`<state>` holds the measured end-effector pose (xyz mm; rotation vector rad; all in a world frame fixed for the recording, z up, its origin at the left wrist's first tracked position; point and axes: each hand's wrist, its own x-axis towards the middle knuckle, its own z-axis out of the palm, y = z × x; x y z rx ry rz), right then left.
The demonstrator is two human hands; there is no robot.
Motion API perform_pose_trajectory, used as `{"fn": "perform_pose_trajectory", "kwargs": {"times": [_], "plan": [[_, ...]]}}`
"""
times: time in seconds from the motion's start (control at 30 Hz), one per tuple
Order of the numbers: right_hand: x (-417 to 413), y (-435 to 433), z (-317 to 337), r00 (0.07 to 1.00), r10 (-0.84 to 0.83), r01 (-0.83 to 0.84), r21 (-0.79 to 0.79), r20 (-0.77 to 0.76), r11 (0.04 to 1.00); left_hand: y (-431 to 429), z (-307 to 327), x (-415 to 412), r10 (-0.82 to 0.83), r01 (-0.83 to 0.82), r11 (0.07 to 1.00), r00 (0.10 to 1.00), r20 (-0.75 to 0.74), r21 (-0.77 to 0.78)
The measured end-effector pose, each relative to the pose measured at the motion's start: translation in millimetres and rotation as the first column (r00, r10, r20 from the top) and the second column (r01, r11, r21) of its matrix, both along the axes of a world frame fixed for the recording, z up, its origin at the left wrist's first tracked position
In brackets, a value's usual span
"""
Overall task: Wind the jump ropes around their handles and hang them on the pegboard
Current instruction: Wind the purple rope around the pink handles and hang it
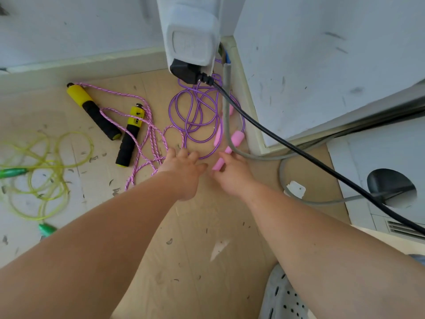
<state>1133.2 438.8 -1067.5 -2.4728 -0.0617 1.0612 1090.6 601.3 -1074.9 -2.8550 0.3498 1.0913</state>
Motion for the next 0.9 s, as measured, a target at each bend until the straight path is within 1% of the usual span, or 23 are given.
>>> {"fn": "perform_pose_trajectory", "kwargs": {"times": [0.07, 0.17, 0.33, 0.43, 0.5, 0.57, 0.63, 0.73, 0.77, 0.83, 0.87, 0.9], "plan": [[0, 8, -2, 1.0, 0.01, -0.01, -0.026, 0.017, 1.0, 3, 0, -2, 0.033, -0.034, 0.999, 0.999, 0.032, 0.032], [4, 22, -9, 0.997, -0.03, 0.034, -0.053, 0.068, 0.998, 16, 0, -6, 0.053, -0.058, 0.996, 0.996, 0.069, 0.064], [12, 44, -20, 0.975, -0.202, 0.209, -0.06, 0.096, 0.976, 45, 2, -23, 0.119, -0.12, 0.993, 0.984, 0.129, 0.001], [19, 62, -25, 0.919, -0.362, 0.374, -0.056, 0.157, 0.926, 61, 1, -38, 0.112, -0.106, 0.993, 0.984, 0.136, -0.045], [23, 71, -31, 0.901, -0.398, 0.417, -0.091, 0.175, 0.904, 72, -2, -50, 0.089, -0.078, 0.994, 0.986, 0.141, -0.081], [26, 75, -32, 0.912, -0.372, 0.394, -0.123, 0.174, 0.911, 82, -5, -61, 0.073, -0.06, 0.994, 0.988, 0.138, -0.091], [22, 75, -29, 0.936, -0.308, 0.333, -0.142, 0.172, 0.932, 87, -8, -68, 0.079, -0.066, 0.993, 0.988, 0.136, -0.099], [-5, 68, -23, 0.96, -0.244, 0.265, -0.167, 0.136, 0.95, 86, -3, -70, 0.099, -0.082, 0.99, 0.984, 0.15, -0.112], [-19, 66, -19, 0.97, -0.218, 0.234, -0.17, 0.106, 0.957, 84, 2, -70, 0.143, -0.123, 0.983, 0.979, 0.148, -0.135], [-48, 57, -1, 0.975, -0.218, 0.22, -0.159, 0.03, 0.962, 77, 14, -75, 0.292, -0.261, 0.946, 0.944, 0.151, -0.194], [-63, 52, 12, 0.97, -0.244, 0.242, -0.124, -0.002, 0.962, 71, 23, -80, 0.385, -0.349, 0.909, 0.913, 0.137, -0.229], [-78, 44, 26, 0.963, -0.269, 0.266, -0.08, -0.031, 0.961, 63, 35, -86, 0.502, -0.464, 0.844, 0.86, 0.091, -0.269]]}}
